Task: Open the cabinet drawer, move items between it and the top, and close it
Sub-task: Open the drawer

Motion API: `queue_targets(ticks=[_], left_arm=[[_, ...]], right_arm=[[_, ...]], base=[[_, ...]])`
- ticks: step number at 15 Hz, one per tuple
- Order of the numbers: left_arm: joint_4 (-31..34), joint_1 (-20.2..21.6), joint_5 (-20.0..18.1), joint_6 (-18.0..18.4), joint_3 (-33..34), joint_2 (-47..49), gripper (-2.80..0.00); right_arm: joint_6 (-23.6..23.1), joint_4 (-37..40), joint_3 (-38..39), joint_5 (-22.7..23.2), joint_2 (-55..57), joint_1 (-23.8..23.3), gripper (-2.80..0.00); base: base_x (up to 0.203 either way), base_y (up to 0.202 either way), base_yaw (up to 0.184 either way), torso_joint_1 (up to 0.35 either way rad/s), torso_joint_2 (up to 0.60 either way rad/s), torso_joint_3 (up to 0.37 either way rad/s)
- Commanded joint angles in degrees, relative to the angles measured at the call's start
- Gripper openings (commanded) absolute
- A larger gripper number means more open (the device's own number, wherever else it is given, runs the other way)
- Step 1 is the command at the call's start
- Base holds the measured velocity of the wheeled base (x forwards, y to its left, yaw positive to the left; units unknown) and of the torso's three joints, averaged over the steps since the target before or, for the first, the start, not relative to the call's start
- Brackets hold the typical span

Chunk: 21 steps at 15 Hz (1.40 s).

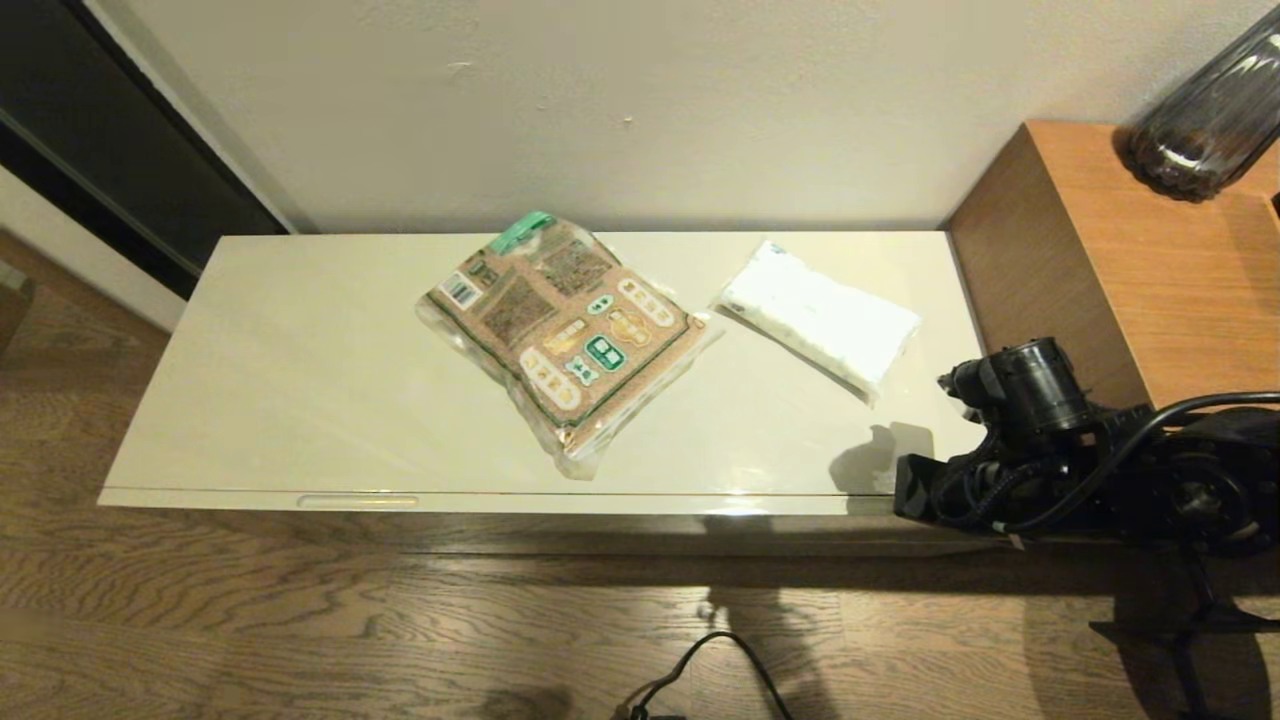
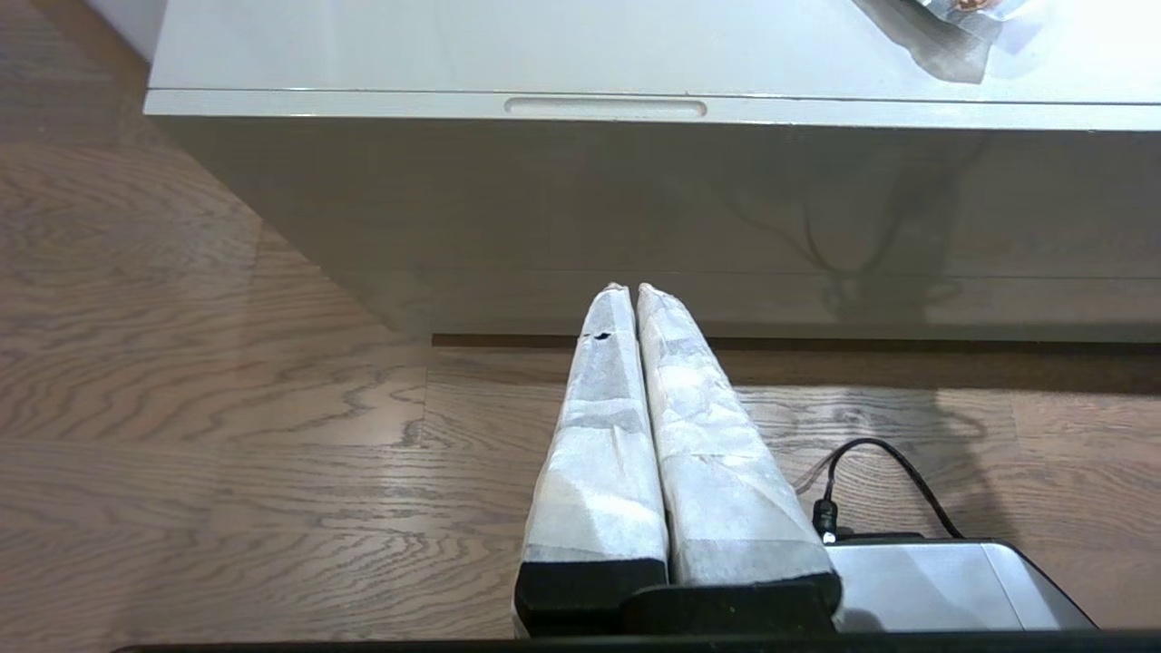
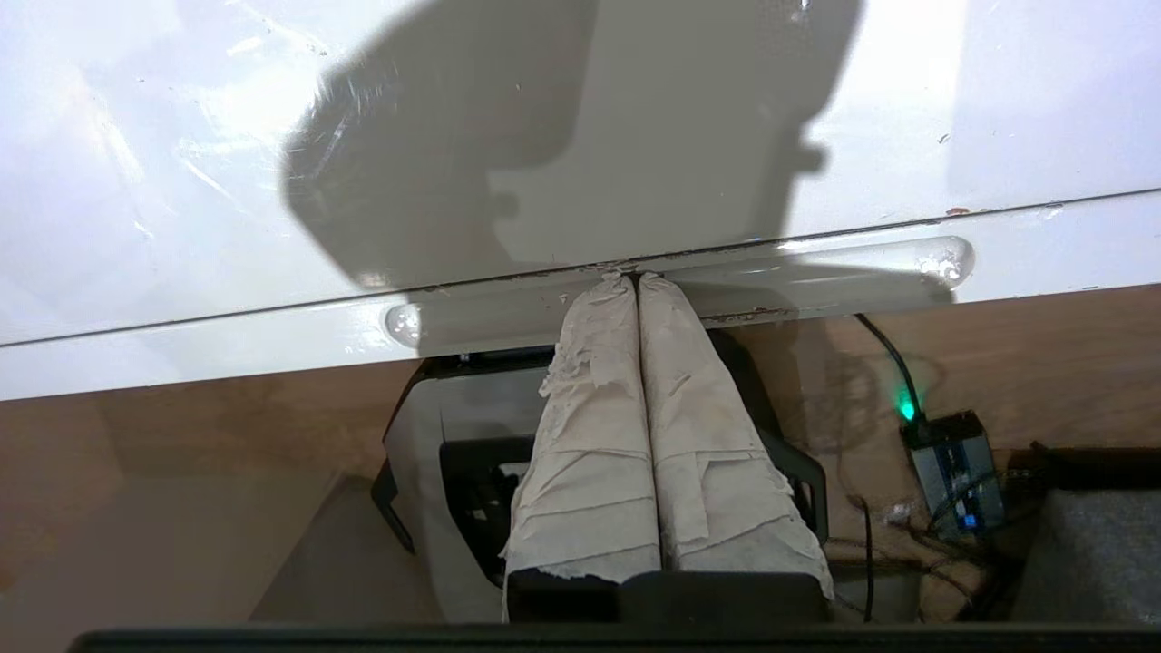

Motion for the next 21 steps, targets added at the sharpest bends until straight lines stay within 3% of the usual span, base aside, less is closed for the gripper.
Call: queue_targets(ticks=[1,8,14,17,21], left_arm=[[0.0,0.0,0.0,0.0,0.0,0.1,-2.8],[0.0,0.0,0.0,0.0,0.0,0.1,-2.8],[0.0,0.0,0.0,0.0,0.0,0.1,-2.8],[0.0,0.0,0.0,0.0,0.0,0.1,-2.8],[0.0,0.0,0.0,0.0,0.0,0.1,-2.8]], right_arm=[[0.1,0.6,1.3,0.3,1.1,0.0,-2.8],[0.1,7.7,5.4,5.0,-2.8,0.9,-2.8],[-1.2,18.6,11.2,9.6,-19.1,0.8,-2.8],[-1.7,25.9,10.9,10.7,-28.5,0.8,-2.8],[-1.7,29.0,7.1,10.9,-29.1,0.8,-2.8]], base=[[0.0,0.0,0.0,0.0,0.0,0.0],[0.0,0.0,0.0,0.0,0.0,0.0],[0.0,0.0,0.0,0.0,0.0,0.0],[0.0,0.0,0.0,0.0,0.0,0.0],[0.0,0.0,0.0,0.0,0.0,0.0]])
